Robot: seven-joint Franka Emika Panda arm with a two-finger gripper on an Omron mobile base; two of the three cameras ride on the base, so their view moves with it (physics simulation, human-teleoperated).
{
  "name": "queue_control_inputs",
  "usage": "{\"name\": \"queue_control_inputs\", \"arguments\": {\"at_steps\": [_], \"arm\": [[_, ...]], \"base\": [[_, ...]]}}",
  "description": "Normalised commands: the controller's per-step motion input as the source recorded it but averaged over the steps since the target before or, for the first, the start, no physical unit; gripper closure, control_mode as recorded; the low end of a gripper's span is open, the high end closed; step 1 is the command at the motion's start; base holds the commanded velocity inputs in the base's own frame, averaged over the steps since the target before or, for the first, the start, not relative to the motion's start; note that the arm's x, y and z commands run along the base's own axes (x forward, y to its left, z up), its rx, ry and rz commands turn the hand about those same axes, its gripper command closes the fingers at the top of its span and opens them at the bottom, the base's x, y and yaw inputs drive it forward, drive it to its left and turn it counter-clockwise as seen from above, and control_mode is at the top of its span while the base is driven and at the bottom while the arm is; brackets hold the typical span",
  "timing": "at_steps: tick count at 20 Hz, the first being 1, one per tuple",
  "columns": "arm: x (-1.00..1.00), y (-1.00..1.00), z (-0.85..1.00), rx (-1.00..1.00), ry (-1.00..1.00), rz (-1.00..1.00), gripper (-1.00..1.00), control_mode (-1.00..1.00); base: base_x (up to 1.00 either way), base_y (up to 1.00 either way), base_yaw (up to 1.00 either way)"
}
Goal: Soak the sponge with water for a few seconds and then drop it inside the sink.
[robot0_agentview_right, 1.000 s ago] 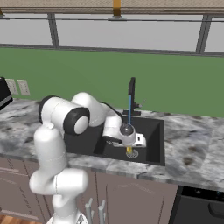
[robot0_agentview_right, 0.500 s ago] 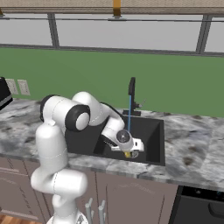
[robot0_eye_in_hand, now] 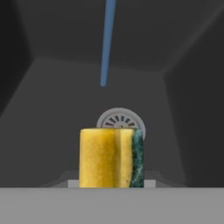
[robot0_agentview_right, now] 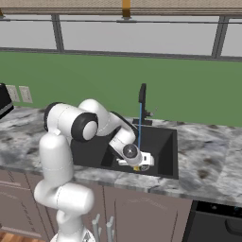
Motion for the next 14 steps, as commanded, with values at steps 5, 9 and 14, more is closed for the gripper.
{"name": "queue_control_inputs", "arguments": {"at_steps": [5,9,14], "arm": [[0.0,0.0,0.0,0.0,0.0,0.0,1.0,-1.0],[0.0,0.0,0.0,0.0,0.0,0.0,-1.0,-1.0],[0.0,0.0,0.0,0.0,0.0,0.0,-1.0,-1.0]], "base": [[0.0,0.0,0.0],[0.0,0.0,0.0],[0.0,0.0,0.0]]}}
